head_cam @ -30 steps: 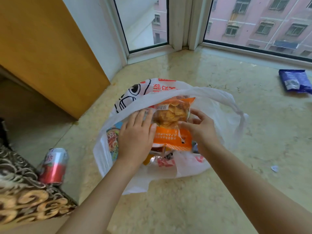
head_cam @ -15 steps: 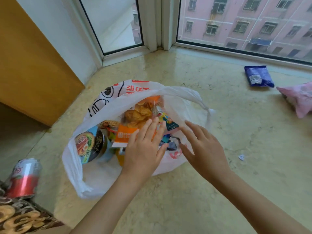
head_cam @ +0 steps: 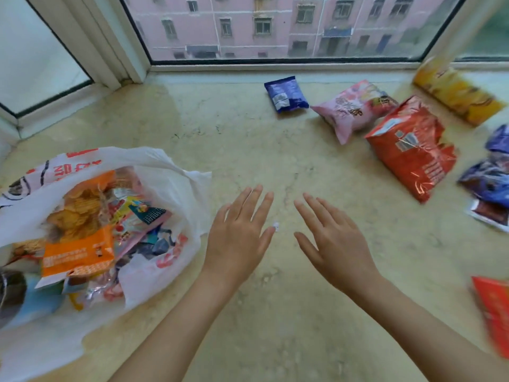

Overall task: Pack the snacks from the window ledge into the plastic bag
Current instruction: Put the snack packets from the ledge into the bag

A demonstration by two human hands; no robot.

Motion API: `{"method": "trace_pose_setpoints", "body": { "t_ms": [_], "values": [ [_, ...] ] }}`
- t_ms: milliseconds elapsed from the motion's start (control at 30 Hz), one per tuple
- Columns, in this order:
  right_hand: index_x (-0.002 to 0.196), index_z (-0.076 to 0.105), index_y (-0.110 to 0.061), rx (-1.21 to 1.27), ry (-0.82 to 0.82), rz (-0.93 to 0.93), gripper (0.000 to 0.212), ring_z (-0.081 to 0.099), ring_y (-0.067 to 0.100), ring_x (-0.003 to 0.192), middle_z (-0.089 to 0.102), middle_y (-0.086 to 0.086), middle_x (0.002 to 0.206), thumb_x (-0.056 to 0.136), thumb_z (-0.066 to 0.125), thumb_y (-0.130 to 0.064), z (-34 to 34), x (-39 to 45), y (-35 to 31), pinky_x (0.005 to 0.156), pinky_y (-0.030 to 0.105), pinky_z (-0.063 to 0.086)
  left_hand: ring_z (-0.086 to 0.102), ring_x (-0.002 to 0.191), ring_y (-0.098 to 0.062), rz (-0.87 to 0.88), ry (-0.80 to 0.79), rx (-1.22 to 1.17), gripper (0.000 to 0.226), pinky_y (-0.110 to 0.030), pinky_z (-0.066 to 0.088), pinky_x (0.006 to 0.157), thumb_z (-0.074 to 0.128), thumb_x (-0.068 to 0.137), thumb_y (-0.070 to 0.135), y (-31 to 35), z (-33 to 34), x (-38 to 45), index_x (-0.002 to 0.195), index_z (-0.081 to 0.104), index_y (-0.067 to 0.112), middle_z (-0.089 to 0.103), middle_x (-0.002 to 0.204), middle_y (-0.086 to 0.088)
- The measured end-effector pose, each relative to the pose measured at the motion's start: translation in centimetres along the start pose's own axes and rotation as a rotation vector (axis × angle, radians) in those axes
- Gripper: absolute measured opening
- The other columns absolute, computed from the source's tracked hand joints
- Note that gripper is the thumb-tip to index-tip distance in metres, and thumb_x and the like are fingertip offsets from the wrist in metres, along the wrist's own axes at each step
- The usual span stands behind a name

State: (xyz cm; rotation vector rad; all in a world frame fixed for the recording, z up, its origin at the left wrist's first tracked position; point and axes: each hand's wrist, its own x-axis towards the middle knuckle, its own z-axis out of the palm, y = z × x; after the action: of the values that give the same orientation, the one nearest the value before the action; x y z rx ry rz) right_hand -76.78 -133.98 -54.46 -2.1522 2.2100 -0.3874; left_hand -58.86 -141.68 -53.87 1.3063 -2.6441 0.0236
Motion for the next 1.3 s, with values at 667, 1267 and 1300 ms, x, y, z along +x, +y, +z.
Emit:
{"method": "trace_pose_setpoints", "body": {
  "t_ms": [667,1267,1300],
  "values": [
    [0.139,0.048,-0.012,-0.061,0.075,0.221,0.057,0.050,0.032,0.126,0.048,0.015,0.143,0.091,0.045,-0.042,-2.8,-3.8,22.4,0.098,0.046,0.046,0.046,0.131,-0.019,0.088,-0.056,-0.074,0.062,-0.035,0.046,0.094,0.037,0.089,0.052,18.6,6.7,13.3,0.142,0.044,0.020,0.049,0.144,-0.003],
    [0.143,0.042,-0.016,-0.023,0.053,0.342,0.059,0.045,0.031,0.131,0.043,0.015,0.146,0.090,0.048,-0.042,-2.9,-5.4,30.1,0.104,0.045,0.039,0.060,0.099,0.001,-0.977,0.094,-1.578,0.109,-0.027,0.050,0.091,0.090,0.060,0.021,31.0,10.3,23.9,0.145,0.022,0.033,0.055,0.125,0.011],
    [0.144,0.041,-0.017,-0.020,0.049,0.352,0.059,0.044,0.030,0.131,0.043,0.014,0.146,0.091,0.051,-0.040,-2.9,-5.6,30.5,0.104,0.045,0.038,0.062,0.096,0.000,-0.991,0.104,-1.571,0.108,-0.029,0.051,0.089,0.090,0.058,0.020,31.3,10.5,24.1,0.142,0.024,0.035,0.057,0.123,0.009]
  ]
}}
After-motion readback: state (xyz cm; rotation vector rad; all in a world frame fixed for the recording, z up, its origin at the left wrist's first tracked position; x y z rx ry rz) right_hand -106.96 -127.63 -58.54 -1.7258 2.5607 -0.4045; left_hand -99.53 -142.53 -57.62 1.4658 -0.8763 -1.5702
